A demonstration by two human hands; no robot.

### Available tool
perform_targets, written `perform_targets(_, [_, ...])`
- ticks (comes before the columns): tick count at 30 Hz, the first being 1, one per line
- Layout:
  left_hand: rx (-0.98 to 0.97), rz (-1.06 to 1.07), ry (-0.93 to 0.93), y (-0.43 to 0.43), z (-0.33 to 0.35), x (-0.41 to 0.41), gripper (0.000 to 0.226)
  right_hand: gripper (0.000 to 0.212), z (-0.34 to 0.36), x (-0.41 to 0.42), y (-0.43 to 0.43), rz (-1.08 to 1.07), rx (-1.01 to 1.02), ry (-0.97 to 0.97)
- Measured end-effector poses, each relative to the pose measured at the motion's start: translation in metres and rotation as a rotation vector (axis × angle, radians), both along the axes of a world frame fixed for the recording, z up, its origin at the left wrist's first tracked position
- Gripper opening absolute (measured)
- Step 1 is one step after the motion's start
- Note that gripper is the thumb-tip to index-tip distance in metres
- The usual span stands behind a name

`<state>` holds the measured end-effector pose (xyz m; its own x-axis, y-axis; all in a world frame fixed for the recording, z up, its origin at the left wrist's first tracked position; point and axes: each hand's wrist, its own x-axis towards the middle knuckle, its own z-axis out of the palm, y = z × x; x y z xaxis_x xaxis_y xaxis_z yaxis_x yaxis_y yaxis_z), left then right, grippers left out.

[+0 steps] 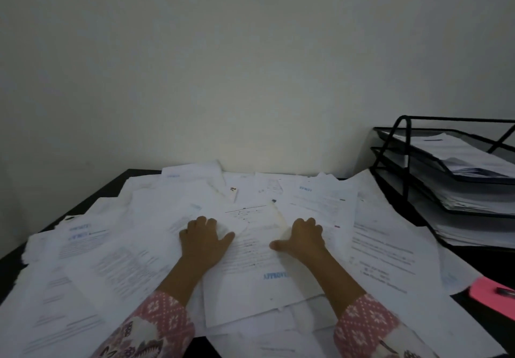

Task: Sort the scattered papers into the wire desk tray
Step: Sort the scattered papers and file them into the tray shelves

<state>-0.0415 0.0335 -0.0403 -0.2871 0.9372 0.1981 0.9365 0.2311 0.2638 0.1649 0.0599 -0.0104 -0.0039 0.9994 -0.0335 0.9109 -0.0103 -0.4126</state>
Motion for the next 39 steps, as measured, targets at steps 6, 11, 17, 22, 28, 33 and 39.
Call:
perform_targets(6, [-0.003,-0.041,-0.041,0.008,0.015,-0.026,0.04,0.077,0.005,-0.003,0.009,0.006,-0.072,0.05])
perform_targets(11, [-0.177,0.189,-0.073,0.008,0.03,-0.074,0.054,0.049,-0.003,-0.003,0.015,-0.001,-0.026,0.101])
perform_targets(17, [-0.301,0.254,0.111,-0.004,0.024,-0.104,0.09,0.007,-0.008,0.003,0.02,0.012,0.098,0.202])
perform_targets(22, [-0.253,0.262,0.172,-0.005,0.019,-0.105,0.095,0.008,-0.005,0.013,0.019,-0.015,0.15,0.34])
perform_targets(28, [-0.261,0.256,0.062,-0.012,0.021,-0.112,0.078,0.008,-0.008,0.013,0.015,-0.04,0.137,0.488])
perform_targets(33, [-0.308,0.275,0.022,-0.015,0.034,-0.128,0.073,0.011,-0.009,0.011,0.013,-0.088,0.11,0.616])
perform_targets(39, [-0.1,0.175,-0.177,-0.02,0.031,-0.14,0.013,0.011,-0.005,0.01,0.011,-0.104,0.086,0.694])
